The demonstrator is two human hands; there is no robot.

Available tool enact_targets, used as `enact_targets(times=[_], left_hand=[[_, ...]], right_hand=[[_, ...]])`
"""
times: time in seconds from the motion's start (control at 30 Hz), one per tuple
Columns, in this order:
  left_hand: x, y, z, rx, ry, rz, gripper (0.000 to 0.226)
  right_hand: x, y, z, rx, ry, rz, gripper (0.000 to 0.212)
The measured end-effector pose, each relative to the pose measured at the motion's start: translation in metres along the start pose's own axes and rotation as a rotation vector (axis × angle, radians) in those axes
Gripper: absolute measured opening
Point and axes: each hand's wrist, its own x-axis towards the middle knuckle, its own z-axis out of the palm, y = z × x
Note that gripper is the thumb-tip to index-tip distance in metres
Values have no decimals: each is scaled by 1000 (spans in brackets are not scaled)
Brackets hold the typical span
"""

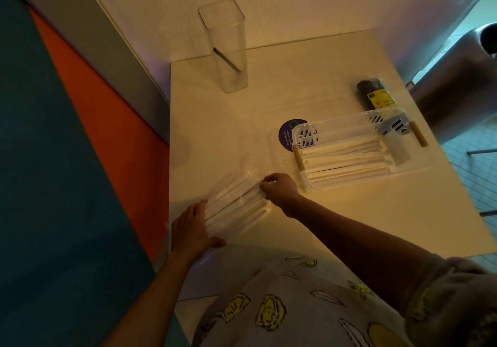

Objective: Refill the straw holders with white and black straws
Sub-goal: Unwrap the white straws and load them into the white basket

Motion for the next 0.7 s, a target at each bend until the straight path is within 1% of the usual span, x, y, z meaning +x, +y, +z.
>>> enact_targets(times=[0.17,0.27,0.33,0.4,0.47,0.57,0.7], left_hand=[[1,3,0,21,-1,0,128],[1,3,0,20,2,-2,128],[0,3,0,15,4,-2,127],[-1,3,0,16,10,3,127],[-1,4,0,9,11,6,126],[-1,4,0,9,13,0,126],[0,3,0,5,3,-6,129]], right_hand=[[-7,-6,3,-15,-95,-40,22],[-12,-11,5,86,-115,54,26],[-14,-11,5,154,-152,118,34],[-15,-10,6,167,-172,119,43],[-14,-9,8,165,-146,101,41],[-15,-9,6,137,-94,73,31],[-11,-10,-5,109,-29,66,29]])
